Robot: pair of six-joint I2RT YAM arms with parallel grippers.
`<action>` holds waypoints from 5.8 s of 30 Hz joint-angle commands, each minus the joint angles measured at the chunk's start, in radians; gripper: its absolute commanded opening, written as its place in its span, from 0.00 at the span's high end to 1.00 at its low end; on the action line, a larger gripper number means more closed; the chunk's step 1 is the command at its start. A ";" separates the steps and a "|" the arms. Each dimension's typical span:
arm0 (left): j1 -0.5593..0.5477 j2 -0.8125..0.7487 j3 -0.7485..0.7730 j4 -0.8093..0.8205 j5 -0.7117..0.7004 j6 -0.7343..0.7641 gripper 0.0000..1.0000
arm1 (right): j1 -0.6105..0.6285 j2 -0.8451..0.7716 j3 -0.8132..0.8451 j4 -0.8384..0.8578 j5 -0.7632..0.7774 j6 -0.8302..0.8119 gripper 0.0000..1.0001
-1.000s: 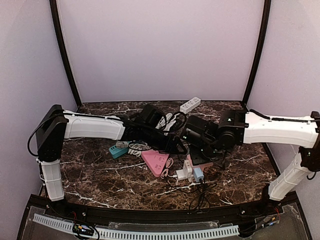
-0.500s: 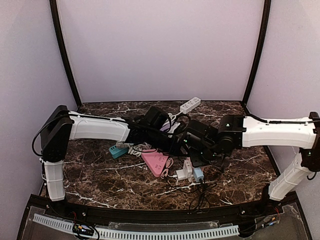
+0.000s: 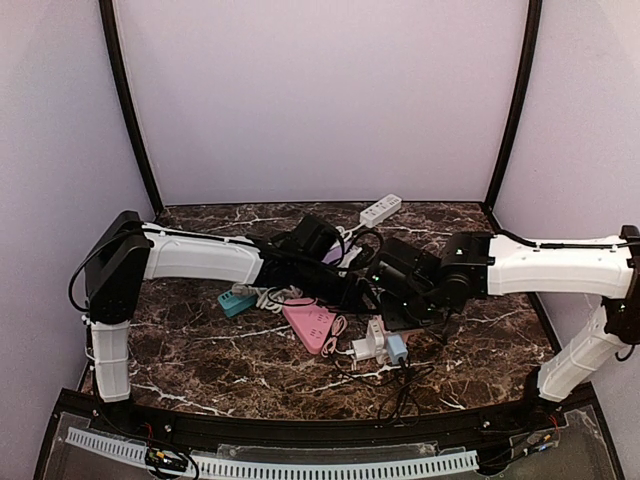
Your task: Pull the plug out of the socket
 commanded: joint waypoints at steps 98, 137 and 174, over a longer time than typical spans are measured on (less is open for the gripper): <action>-0.036 0.061 -0.029 -0.027 0.000 0.050 0.58 | -0.046 -0.080 -0.035 0.016 0.022 0.022 1.00; 0.025 -0.196 -0.116 0.041 -0.165 0.106 0.32 | 0.000 -0.112 -0.021 0.230 -0.037 -0.108 1.00; 0.340 -0.565 -0.411 -0.133 -0.286 0.295 0.18 | -0.547 0.454 0.333 0.526 -0.529 -0.534 0.99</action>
